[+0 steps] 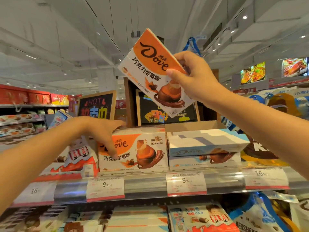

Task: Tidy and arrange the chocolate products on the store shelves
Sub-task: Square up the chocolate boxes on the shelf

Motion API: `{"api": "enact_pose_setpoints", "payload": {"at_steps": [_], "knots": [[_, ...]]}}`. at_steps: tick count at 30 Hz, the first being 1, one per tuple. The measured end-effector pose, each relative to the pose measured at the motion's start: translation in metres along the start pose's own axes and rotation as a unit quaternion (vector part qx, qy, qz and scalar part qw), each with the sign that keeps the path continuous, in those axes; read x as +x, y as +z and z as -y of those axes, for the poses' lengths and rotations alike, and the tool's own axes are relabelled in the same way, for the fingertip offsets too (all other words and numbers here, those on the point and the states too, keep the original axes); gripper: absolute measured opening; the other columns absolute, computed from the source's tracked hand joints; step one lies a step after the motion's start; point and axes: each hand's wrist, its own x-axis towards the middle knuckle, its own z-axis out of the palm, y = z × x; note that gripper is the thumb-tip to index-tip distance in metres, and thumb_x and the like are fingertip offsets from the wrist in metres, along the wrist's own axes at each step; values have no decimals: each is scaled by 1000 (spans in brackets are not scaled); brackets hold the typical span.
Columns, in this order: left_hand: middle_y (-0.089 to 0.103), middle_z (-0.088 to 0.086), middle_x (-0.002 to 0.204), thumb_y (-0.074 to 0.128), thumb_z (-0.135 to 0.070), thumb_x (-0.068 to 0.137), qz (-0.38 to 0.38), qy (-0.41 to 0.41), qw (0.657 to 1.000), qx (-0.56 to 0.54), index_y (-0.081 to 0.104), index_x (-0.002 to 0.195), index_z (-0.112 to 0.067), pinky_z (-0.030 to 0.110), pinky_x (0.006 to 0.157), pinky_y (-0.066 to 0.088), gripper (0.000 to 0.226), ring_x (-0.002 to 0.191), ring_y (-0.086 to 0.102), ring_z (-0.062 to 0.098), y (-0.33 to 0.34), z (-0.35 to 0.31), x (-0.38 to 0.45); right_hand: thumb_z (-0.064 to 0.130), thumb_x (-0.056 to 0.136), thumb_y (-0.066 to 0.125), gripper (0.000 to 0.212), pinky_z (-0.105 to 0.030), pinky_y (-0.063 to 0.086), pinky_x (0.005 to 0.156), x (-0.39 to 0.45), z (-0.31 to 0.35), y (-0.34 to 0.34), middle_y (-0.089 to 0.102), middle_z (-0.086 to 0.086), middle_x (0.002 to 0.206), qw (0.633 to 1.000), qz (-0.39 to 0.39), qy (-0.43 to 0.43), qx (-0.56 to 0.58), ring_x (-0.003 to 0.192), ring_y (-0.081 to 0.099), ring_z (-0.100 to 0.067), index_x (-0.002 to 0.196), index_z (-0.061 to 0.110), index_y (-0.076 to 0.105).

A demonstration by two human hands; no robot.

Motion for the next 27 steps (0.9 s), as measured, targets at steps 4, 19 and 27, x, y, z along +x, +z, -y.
{"api": "enact_pose_setpoints", "payload": {"at_steps": [4,19,27], "knots": [[65,-4,111,88,-30,56,44,8,999,-1,35,126,-25,35,89,54,88,99,65,15,-2,-9,13,20,90,58,31,-9,52,66,3,3,12,58,1,111,1000,25,-9,0,93,58,-3,119,13,50],[67,-9,109,80,-69,35,-19,-49,996,76,46,126,-29,33,92,51,105,97,64,11,-6,2,30,25,90,58,22,-15,53,66,-10,-2,32,62,2,112,994,68,60,64,89,64,-5,109,17,49],[58,-13,127,83,-48,55,-31,64,996,-62,54,124,-28,29,103,41,77,118,53,7,-22,33,-16,21,90,58,27,-21,56,73,-22,-8,54,61,-3,114,970,238,34,-39,90,64,-8,112,12,46]]}}
